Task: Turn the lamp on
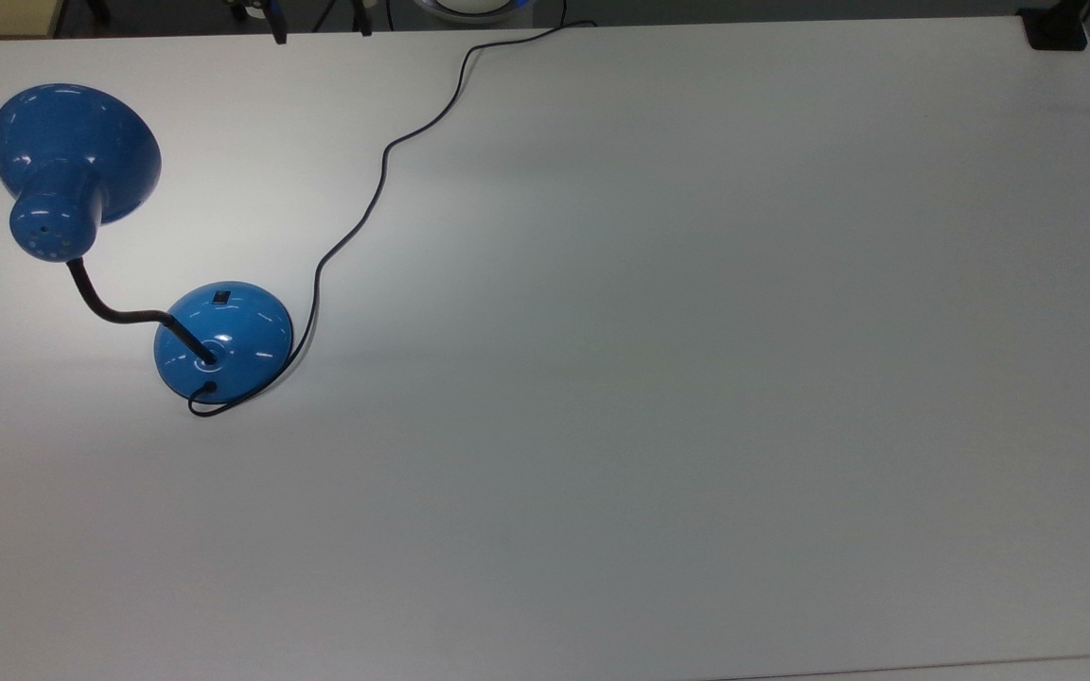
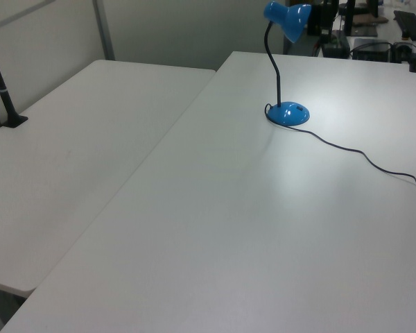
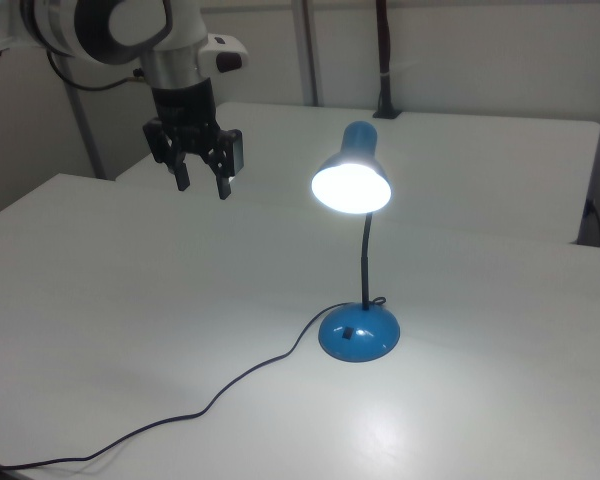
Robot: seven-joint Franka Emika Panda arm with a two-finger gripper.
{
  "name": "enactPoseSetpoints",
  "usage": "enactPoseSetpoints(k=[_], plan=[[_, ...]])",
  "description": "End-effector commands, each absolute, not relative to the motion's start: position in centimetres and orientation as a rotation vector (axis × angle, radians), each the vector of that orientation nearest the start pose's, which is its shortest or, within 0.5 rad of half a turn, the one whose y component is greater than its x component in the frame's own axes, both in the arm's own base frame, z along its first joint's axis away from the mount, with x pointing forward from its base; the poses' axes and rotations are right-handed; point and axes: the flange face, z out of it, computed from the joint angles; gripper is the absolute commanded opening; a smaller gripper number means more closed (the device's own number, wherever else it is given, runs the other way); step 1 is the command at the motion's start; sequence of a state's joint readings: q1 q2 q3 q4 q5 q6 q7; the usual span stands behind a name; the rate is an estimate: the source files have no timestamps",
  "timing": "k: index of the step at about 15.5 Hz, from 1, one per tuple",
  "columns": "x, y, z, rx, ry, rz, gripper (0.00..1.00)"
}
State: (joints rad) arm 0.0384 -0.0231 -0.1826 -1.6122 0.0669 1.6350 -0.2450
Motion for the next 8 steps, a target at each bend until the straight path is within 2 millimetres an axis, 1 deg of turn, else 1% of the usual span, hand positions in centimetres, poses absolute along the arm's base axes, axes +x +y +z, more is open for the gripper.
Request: enactPoseSetpoints(k=[1, 8], plan=[[54.81, -7.28, 62.90, -3.081, -0.151, -0.093, 1.00], [54.79, -6.77, 63.28, -3.098, -0.167, -0.100, 1.00]])
